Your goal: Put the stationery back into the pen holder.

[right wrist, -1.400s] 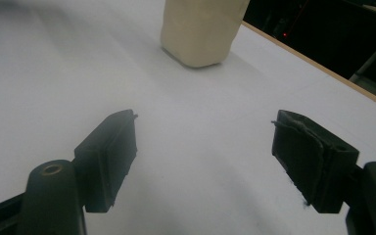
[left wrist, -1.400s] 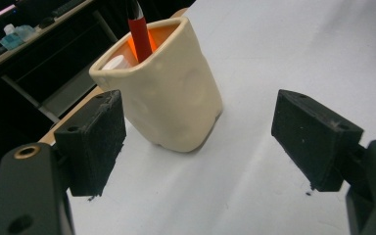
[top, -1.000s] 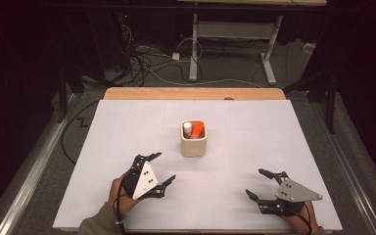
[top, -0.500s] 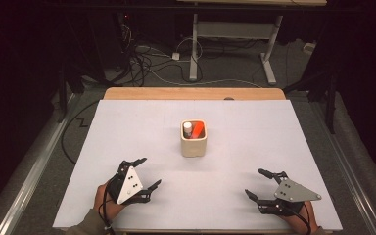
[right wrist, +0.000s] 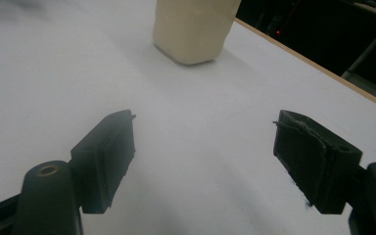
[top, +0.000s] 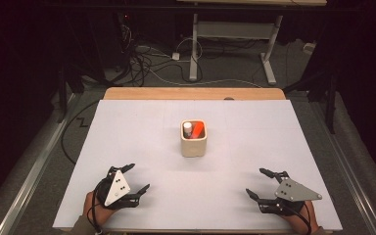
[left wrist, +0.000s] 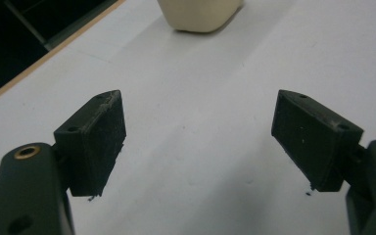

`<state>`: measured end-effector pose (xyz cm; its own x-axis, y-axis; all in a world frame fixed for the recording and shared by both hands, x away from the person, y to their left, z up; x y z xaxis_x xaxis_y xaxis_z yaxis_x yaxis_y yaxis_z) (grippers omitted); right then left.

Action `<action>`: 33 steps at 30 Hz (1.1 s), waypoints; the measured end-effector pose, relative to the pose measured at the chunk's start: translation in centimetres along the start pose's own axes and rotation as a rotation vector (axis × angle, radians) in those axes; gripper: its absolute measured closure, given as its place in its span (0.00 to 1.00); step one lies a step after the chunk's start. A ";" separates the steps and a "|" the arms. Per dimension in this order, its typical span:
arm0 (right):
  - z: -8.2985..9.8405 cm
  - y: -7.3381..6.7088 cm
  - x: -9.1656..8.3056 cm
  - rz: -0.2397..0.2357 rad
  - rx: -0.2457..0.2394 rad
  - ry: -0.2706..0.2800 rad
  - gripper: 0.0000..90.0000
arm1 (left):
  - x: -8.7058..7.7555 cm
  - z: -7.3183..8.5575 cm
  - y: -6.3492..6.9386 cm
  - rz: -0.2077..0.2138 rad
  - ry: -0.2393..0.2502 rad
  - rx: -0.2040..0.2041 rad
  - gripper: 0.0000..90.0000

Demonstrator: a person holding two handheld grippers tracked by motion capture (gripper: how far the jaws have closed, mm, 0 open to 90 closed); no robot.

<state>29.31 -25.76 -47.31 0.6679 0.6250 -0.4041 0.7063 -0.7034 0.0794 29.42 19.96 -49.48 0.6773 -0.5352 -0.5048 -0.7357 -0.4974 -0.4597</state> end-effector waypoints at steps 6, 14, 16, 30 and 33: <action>0.0 0.4 0.0 0.001 0.004 0.005 0.26 | -0.8 1.3 0.2 0.013 -0.007 -0.039 0.22; 0.1 0.3 -0.1 0.004 0.004 0.003 0.26 | -0.8 1.1 0.0 0.020 0.009 -0.046 0.22; 0.2 0.3 -0.2 0.007 0.005 0.003 0.26 | -0.8 0.9 0.0 0.020 0.015 -0.039 0.22; 0.3 -0.2 -0.7 0.028 -0.005 -0.008 0.25 | -1.1 0.7 -0.4 0.014 0.041 -0.038 0.22; 0.3 -0.2 -0.6 0.029 -0.003 -0.006 0.25 | -1.1 0.7 -0.4 0.017 0.037 -0.035 0.22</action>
<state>28.72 -26.13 -47.30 0.6869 0.6022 -0.4068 0.6872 -0.7204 0.0938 28.97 21.18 -49.29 0.6650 -0.5682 -0.4847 -0.7468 -0.5117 -0.4249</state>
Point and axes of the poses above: each handheld gripper's, and its own axes: x roughly forward along the jaws, z roughly out of its underside, y roughly to its right, the point moved 3 cm from there along x, roughly forward along the jaws, and after that the axes turned 12 degrees about x, right-handed, at the moved point
